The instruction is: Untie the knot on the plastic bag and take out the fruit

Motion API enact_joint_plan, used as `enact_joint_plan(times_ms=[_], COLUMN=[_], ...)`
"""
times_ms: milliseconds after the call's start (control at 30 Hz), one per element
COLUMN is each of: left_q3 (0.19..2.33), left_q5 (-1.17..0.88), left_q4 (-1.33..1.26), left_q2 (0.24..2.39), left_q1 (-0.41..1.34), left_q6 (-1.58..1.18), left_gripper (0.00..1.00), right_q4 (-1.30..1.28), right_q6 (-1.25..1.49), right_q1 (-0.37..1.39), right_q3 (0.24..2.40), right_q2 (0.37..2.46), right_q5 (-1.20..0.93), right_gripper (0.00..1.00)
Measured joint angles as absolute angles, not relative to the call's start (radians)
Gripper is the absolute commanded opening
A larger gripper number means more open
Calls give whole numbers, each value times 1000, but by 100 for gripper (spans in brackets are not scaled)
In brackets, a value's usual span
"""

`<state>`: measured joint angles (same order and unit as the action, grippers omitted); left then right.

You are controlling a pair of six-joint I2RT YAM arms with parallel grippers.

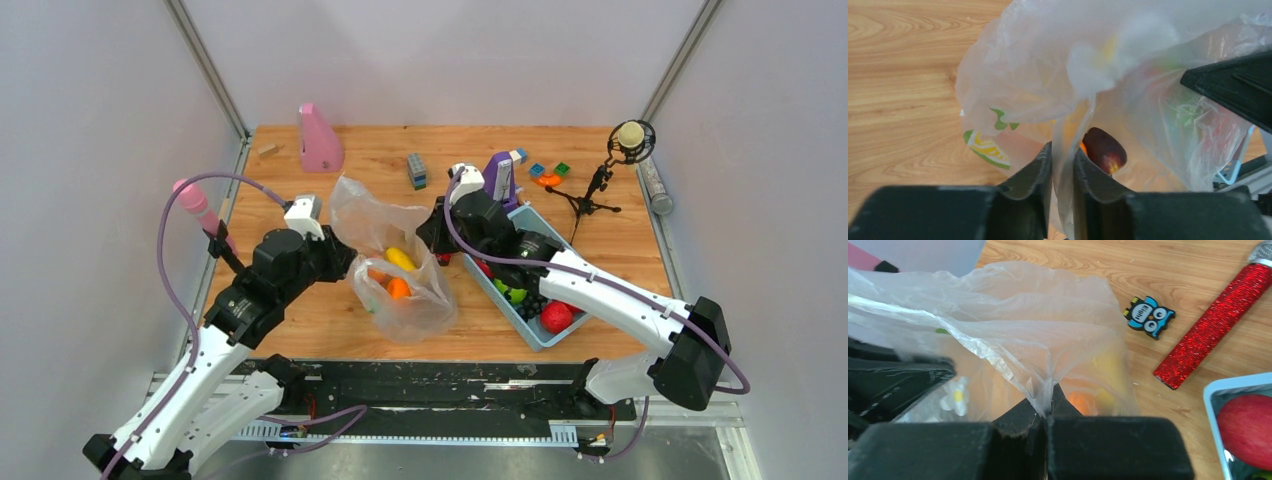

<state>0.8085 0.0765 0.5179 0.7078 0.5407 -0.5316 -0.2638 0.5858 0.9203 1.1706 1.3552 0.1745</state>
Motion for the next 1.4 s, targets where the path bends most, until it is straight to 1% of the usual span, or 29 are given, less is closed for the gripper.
enact_joint_plan(times_ms=[67, 133, 200, 367, 533, 867, 1067, 1400], left_q3=[809, 809, 809, 809, 842, 944, 987, 1043], left_q5=[96, 117, 138, 179, 228, 304, 351, 467], left_q4=[537, 556, 575, 626, 685, 745, 786, 842], left_q2=[683, 669, 659, 658, 661, 667, 682, 753], left_q1=[541, 541, 541, 541, 538, 534, 534, 534], left_q6=[-535, -534, -533, -533, -508, -409, -317, -204], left_gripper=[8, 3, 2, 1, 0, 0, 0, 0], right_q4=[-264, -264, -266, -274, -297, -355, -418, -432], right_q6=[585, 582, 578, 549, 458, 279, 171, -17], right_q1=[905, 886, 865, 804, 769, 759, 758, 758], right_q3=[1158, 1143, 1124, 1092, 1084, 1087, 1137, 1168], right_q2=[1354, 1351, 1339, 1300, 1264, 1246, 1246, 1245], right_q5=[175, 175, 175, 171, 171, 208, 260, 337], right_gripper=[0, 0, 0, 0, 0, 2, 6, 8])
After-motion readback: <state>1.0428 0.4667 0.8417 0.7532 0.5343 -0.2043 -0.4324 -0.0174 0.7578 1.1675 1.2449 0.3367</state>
